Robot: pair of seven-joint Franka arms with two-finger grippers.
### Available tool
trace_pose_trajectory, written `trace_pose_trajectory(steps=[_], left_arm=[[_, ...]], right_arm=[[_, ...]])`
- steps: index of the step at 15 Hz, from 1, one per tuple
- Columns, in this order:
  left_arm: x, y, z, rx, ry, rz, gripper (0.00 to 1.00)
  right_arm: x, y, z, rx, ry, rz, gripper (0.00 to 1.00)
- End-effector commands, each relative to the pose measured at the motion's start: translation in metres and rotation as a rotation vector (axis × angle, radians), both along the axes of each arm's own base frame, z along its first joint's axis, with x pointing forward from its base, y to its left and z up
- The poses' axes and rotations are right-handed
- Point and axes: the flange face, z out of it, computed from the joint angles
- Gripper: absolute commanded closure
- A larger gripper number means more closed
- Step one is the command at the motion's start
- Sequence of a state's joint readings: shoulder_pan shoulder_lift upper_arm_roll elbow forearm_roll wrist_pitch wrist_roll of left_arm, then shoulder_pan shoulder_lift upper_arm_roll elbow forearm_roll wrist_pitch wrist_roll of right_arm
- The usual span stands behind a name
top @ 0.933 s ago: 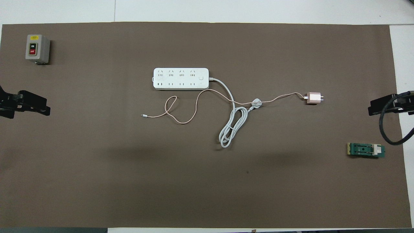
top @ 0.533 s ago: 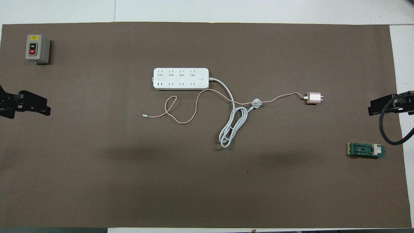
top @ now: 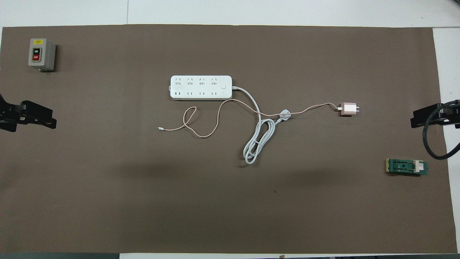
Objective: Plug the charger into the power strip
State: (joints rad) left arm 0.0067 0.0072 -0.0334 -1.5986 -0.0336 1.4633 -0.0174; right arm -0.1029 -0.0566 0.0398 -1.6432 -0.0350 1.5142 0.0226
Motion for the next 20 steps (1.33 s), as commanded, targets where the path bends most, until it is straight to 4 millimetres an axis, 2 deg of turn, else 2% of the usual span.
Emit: trace_pose_trajectory(steps=[1,5,7,11,17,20], left_arm=[[-0.002,0.004,0.000,0.012,-0.016,-0.009,0.00],[-0.002,0.004,0.000,0.012,-0.014,-0.008,0.00],[-0.002,0.004,0.000,0.012,-0.013,-0.006,0.00],[-0.001,0.008,0.001,0.013,-0.016,0.009,0.00],[-0.004,0.007,-0.017,0.013,-0.070,-0.006,0.00],[0.003,0.003,-0.031,0.012,-0.047,-0.022,0.00]], right_arm=[[0.005,-0.001,-0.003,-0.003,-0.026,-0.185,0.00],[0.008,0.000,-0.028,-0.020,-0.008,-0.456,0.00],[0.017,-0.004,-0.046,-0.004,0.021,-0.550,0.00],[0.036,-0.028,-0.083,0.057,0.072,-0.749,0.00],[0.064,-0.065,-0.149,0.253,0.192,-1.098,0.00],[0.066,-0.068,-0.169,0.316,0.208,-1.214,0.00]])
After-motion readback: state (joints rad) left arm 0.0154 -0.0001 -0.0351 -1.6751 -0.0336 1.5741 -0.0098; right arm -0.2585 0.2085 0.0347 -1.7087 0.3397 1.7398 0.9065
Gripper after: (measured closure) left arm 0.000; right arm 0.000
